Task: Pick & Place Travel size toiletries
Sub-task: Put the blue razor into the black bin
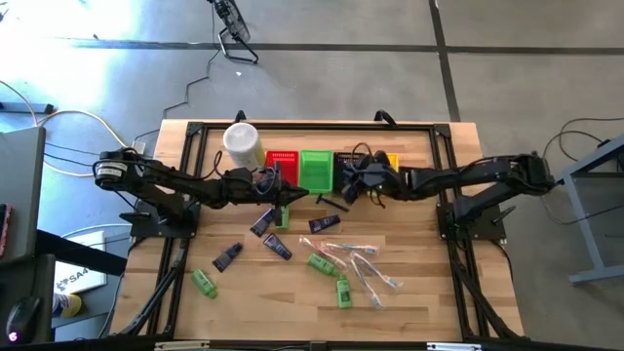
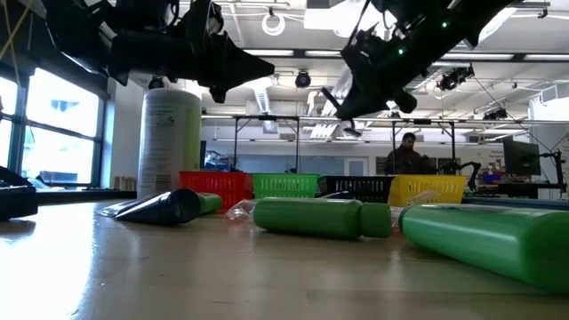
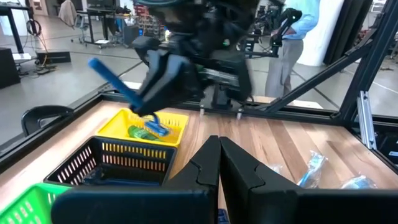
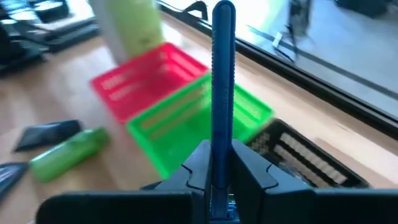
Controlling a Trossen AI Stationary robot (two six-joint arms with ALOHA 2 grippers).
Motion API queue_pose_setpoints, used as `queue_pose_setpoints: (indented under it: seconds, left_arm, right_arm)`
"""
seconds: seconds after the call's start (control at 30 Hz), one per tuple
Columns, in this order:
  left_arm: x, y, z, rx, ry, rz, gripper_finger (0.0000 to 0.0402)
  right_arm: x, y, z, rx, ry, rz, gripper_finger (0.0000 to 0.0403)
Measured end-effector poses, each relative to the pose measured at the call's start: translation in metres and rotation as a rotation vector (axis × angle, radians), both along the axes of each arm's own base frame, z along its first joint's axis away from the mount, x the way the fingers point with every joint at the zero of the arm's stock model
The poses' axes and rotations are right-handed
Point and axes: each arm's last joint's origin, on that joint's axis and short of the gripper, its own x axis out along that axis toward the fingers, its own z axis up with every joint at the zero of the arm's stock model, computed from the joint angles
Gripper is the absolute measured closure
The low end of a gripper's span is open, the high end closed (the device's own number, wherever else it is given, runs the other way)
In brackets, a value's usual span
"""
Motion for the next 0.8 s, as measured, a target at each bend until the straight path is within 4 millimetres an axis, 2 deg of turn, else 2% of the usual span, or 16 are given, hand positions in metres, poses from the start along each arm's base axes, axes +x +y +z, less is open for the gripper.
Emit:
queue_pose_setpoints:
  seconds: [0.13, 0.4, 0.6, 0.8]
  left_arm:
    - [0.0, 0.0, 0.0, 0.0, 0.005, 0.0, 0.0394]
    - [0.0, 0.0, -0.001, -0.001, 0.014, 0.0, 0.0394]
    - [0.0, 0.0, -0.001, 0.001, 0.014, 0.001, 0.0394]
    - [0.0, 0.0, -0.001, 0.003, 0.014, 0.004, 0.0394]
  right_arm:
    - [0.002, -0.013, -0.012, 0.017, 0.047, -0.052, 0.037]
    - [0.012, -0.032, -0.052, 0.065, 0.164, -0.114, 0.037]
    - [0.015, -0.038, -0.067, 0.112, 0.197, -0.123, 0.037]
    - [0.014, -0.038, -0.068, 0.123, 0.205, -0.116, 0.0358]
